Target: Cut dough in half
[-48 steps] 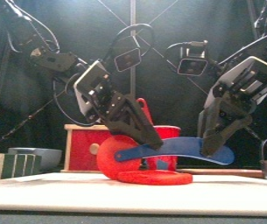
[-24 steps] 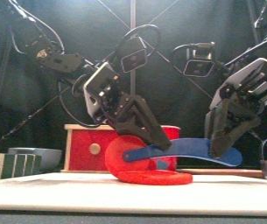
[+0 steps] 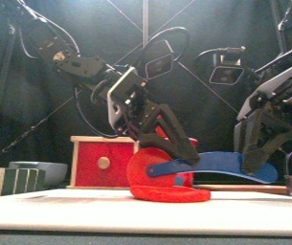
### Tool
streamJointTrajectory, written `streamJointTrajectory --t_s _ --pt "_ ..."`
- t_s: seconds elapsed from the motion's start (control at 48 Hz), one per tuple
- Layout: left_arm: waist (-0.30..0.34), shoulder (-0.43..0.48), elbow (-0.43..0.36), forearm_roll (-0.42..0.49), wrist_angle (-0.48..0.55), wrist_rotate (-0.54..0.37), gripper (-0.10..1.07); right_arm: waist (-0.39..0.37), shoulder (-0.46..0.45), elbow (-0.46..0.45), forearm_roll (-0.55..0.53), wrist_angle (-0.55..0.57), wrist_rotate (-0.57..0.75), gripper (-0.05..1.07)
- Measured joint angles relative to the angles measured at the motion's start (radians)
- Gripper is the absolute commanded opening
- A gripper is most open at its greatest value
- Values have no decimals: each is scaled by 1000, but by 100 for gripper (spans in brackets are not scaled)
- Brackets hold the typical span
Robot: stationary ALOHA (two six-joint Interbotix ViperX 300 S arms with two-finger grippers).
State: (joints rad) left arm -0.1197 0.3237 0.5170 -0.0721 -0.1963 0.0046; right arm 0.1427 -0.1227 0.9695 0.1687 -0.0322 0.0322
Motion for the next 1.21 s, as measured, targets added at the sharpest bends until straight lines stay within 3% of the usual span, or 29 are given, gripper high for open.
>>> streamJointTrajectory --t_s 1.208 --pt "14 83 -147 18 95 2 56 14 -91 100 8 18 0 26"
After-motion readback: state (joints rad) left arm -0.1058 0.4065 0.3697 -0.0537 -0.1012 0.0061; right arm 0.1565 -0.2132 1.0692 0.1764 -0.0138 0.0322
